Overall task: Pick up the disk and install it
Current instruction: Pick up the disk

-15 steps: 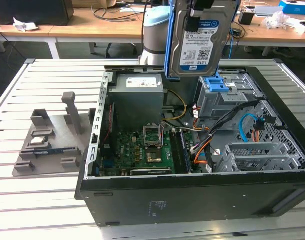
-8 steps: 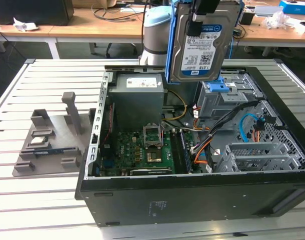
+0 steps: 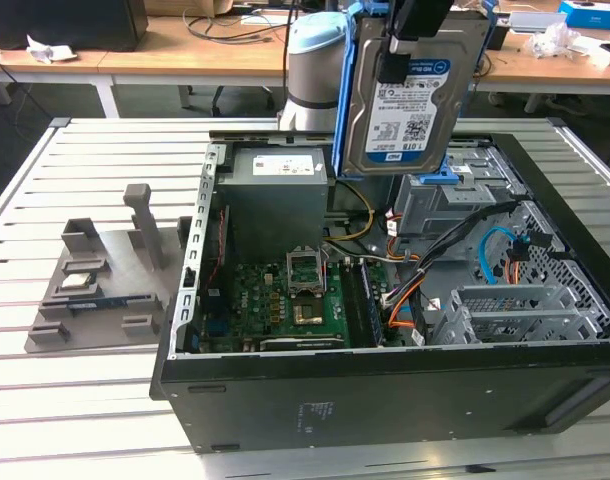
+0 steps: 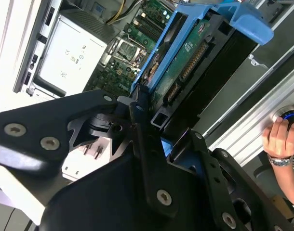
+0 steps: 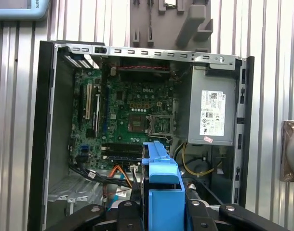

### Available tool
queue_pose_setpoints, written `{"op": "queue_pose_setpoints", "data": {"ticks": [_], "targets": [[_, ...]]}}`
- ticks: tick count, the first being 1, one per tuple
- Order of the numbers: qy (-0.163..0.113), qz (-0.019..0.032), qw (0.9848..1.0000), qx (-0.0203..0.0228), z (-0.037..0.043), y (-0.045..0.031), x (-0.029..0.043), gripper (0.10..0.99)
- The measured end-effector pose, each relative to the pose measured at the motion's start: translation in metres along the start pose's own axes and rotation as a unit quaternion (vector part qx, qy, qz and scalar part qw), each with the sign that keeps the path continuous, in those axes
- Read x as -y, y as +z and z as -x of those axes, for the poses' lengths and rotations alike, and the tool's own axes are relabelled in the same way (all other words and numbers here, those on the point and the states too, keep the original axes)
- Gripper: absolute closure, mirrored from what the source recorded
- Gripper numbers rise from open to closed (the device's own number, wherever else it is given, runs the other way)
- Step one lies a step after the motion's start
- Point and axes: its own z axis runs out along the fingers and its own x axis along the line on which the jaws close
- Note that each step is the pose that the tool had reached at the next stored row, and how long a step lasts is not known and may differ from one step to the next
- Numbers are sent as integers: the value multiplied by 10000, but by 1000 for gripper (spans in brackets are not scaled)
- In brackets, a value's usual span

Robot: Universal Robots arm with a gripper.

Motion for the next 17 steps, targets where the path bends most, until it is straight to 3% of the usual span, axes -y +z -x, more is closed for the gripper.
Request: {"op": "queue_pose_setpoints", "data": {"ticks": [6,11,13,17], "targets": [[0,0,10000,0,-156,7,-7,718],[0,0,10000,0,-239,11,-11,718],[0,0,10000,0,-312,14,-14,718],[0,0,10000,0,-376,17,-17,718]]}}
